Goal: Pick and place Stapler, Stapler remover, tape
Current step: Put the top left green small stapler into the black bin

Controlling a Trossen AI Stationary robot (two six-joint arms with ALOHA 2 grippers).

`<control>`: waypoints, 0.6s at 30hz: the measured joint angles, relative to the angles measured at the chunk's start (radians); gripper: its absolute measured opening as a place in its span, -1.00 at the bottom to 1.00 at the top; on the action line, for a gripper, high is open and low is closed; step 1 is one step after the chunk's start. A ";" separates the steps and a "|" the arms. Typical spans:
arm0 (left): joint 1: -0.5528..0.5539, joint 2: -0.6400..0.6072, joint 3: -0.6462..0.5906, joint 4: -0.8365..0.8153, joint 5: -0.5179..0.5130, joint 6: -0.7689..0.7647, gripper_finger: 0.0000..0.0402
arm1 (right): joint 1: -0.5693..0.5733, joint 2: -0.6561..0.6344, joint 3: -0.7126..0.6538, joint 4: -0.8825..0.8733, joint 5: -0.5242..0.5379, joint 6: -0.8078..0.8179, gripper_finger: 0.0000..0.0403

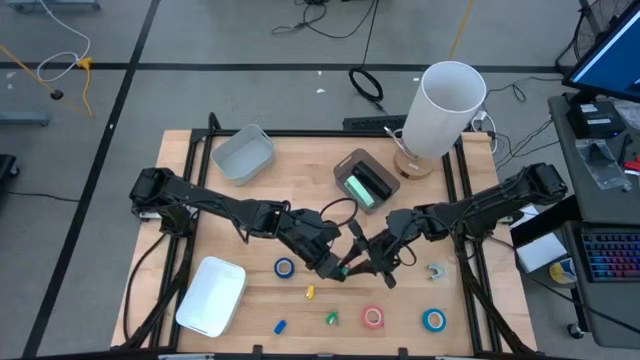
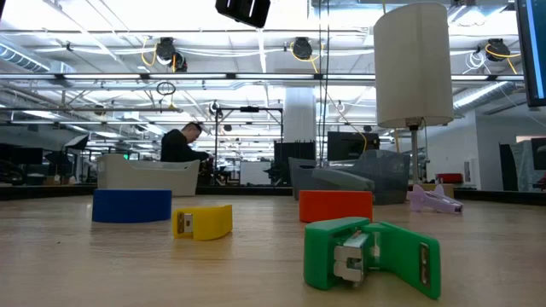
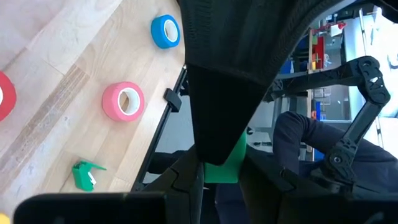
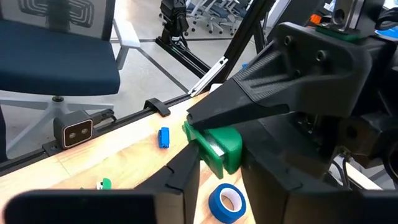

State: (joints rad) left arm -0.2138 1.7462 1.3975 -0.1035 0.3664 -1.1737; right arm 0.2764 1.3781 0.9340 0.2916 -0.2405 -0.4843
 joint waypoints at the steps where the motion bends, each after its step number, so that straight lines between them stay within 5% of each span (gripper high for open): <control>1: 0.000 0.000 0.000 -0.001 0.000 0.000 -0.54 | 0.000 0.000 0.000 -0.001 0.000 0.001 -0.57; 7: 0.000 0.000 0.000 -0.002 -0.001 0.000 -0.54 | 0.000 -0.001 0.001 -0.009 0.003 0.012 -0.73; 18: 0.000 0.001 0.000 -0.002 -0.008 -0.006 -0.54 | 0.000 -0.001 0.002 -0.017 0.004 0.029 -0.74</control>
State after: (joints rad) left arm -0.2138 1.7473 1.3975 -0.1055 0.3580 -1.1801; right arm 0.2764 1.3773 0.9360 0.2743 -0.2363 -0.4549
